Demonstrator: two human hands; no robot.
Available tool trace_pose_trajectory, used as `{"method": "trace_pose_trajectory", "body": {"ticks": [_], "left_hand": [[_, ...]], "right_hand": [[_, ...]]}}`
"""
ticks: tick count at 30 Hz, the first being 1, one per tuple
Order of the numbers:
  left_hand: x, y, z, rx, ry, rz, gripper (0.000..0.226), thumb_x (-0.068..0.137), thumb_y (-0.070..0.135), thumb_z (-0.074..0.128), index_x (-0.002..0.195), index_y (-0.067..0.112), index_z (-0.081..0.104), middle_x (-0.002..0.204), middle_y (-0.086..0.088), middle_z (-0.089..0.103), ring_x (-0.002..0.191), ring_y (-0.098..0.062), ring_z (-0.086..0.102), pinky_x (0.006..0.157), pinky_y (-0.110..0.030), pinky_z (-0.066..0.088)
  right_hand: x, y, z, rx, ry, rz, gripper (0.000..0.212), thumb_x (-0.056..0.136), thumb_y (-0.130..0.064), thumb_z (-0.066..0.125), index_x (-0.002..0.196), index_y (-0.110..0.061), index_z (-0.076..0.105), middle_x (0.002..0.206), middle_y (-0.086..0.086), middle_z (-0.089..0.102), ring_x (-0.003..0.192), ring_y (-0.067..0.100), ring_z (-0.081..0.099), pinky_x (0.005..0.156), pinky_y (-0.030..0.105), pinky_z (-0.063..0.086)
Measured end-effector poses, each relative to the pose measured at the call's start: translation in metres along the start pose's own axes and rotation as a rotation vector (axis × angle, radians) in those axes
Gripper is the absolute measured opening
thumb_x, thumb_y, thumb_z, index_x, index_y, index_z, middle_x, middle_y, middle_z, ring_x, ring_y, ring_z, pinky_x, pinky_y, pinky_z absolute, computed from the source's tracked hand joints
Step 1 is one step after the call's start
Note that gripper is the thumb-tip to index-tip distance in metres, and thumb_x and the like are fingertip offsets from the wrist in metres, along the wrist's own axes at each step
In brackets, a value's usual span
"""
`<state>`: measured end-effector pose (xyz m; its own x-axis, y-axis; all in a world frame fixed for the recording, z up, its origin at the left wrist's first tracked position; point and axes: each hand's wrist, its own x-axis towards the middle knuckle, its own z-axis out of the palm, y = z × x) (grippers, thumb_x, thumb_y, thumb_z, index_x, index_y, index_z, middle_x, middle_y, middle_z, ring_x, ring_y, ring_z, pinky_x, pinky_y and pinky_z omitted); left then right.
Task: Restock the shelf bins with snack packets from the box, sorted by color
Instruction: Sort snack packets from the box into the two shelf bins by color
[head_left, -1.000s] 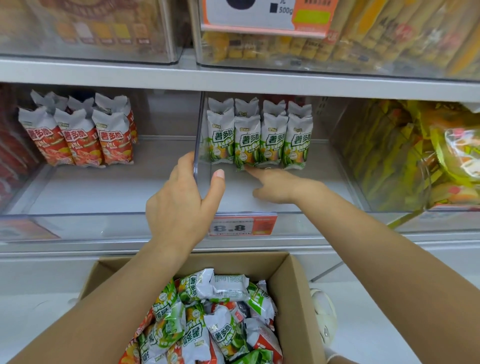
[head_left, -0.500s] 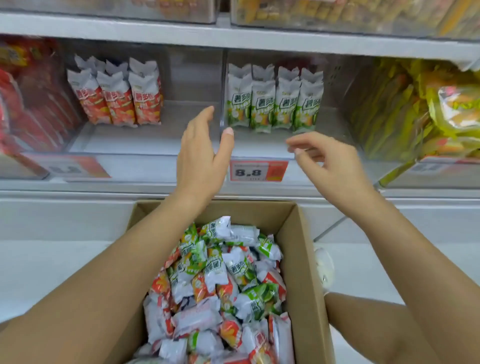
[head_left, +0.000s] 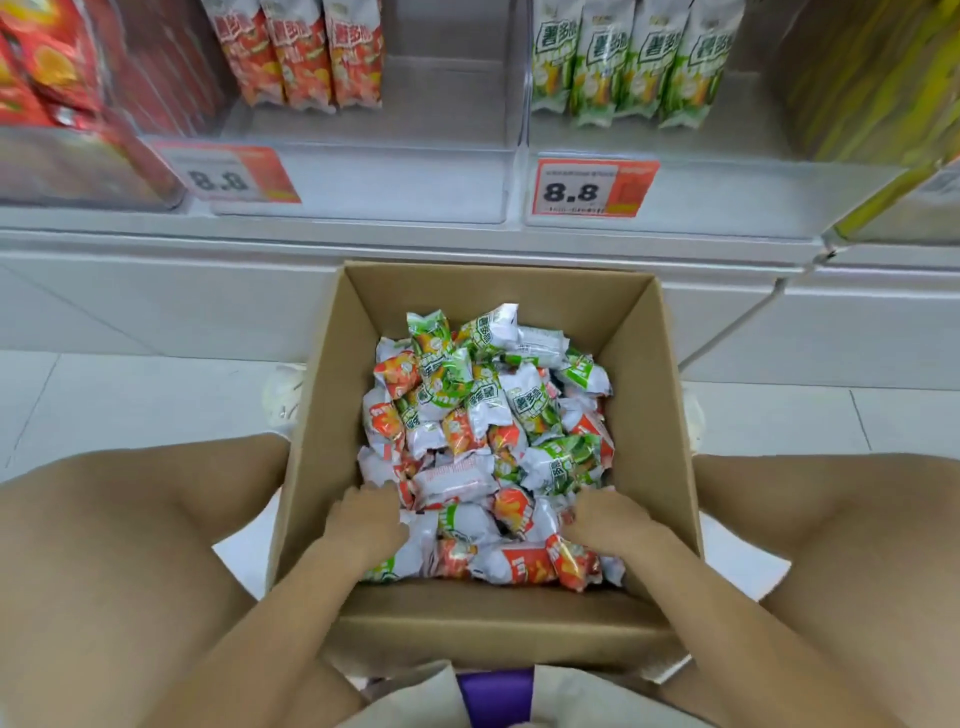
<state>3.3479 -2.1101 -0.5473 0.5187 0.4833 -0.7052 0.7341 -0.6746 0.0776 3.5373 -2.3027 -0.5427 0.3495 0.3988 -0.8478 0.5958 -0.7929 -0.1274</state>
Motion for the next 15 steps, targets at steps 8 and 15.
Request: {"method": "trace_pose_trajectory", "body": {"ticks": [8,15], "left_hand": [[0.006,-0.008,0.003,-0.113,-0.058,-0.017,0.036,0.093,0.035,0.05,0.121,0.012,0.047,0.123,-0.009,0.055,0.109,-0.026,0.055,0.085,-0.033,0.047],[0.028,0.031,0.013,-0.224,-0.03,0.166,0.075,0.094,0.029,0.054,0.154,0.016,0.011,0.16,-0.007,0.015,0.144,-0.027,0.02,0.115,-0.037,0.027]], "right_hand": [[0.008,0.002,0.032,0.295,-0.094,0.146,0.069,0.071,-0.033,0.073,0.129,-0.013,0.043,0.115,0.008,0.063,0.1,0.022,0.063,0.079,0.03,0.053],[-0.001,0.007,0.032,0.352,-0.084,0.048,0.076,0.068,-0.029,0.072,0.134,-0.017,0.037,0.114,0.003,0.057,0.101,0.018,0.058,0.082,0.029,0.052]]}}
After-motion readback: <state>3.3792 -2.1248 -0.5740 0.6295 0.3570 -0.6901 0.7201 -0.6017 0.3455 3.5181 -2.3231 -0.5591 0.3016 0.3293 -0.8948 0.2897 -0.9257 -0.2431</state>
